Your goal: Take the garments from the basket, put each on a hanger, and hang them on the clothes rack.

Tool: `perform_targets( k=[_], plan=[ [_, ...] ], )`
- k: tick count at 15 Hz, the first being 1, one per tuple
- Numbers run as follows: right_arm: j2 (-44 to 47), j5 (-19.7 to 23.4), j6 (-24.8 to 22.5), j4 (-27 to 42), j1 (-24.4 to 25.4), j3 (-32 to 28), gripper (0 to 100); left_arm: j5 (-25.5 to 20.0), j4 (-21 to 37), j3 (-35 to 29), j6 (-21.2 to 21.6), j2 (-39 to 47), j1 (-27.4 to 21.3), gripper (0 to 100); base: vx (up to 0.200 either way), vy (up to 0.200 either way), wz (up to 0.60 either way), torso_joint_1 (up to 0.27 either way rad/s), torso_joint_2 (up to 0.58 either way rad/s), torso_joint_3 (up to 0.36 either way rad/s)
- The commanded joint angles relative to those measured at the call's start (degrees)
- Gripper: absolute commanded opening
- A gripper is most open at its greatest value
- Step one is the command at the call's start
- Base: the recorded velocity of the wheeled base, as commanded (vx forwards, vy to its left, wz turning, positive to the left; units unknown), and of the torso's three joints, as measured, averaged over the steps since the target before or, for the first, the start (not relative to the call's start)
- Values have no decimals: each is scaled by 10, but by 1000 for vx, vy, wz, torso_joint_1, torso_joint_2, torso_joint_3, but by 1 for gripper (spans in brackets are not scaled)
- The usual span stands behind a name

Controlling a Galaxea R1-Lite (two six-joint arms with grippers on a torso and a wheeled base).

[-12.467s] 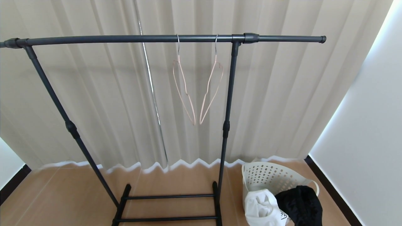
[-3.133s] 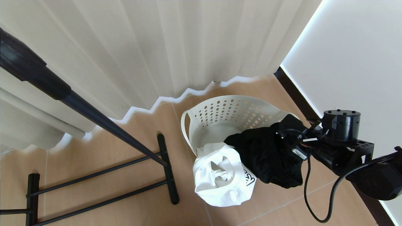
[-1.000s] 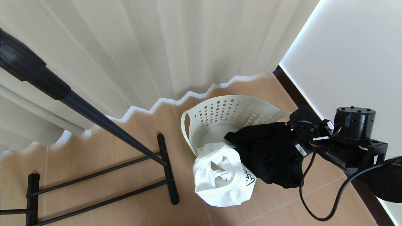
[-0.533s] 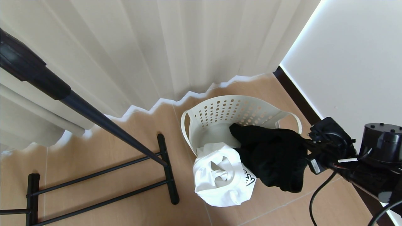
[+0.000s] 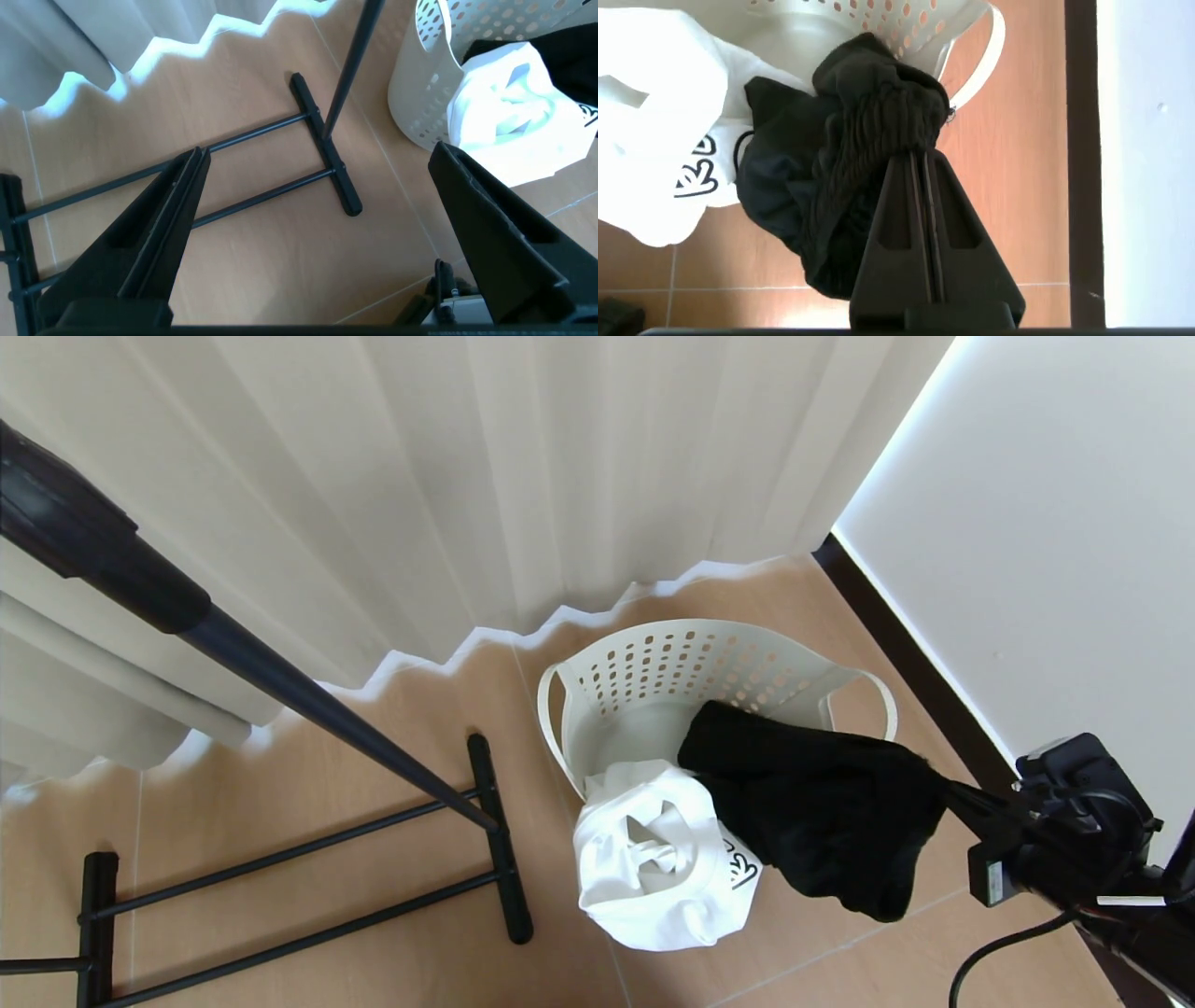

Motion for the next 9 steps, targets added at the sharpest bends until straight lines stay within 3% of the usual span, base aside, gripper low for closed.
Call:
perform_targets(
  k=[1,4,9],
  plan=[
    [-6,5,14,-43,-2,32,0,0,0,0,-2,0,0,100,0,0,0,0,0,0],
    [-25,15,26,-120,0,61,0,0,0,-1,-2,0,0,100,0,0,0,0,0,0],
    [-92,12,23,-123,42,58,0,0,0,-1,-5,0,0,100,0,0,0,0,0,0]
  ],
)
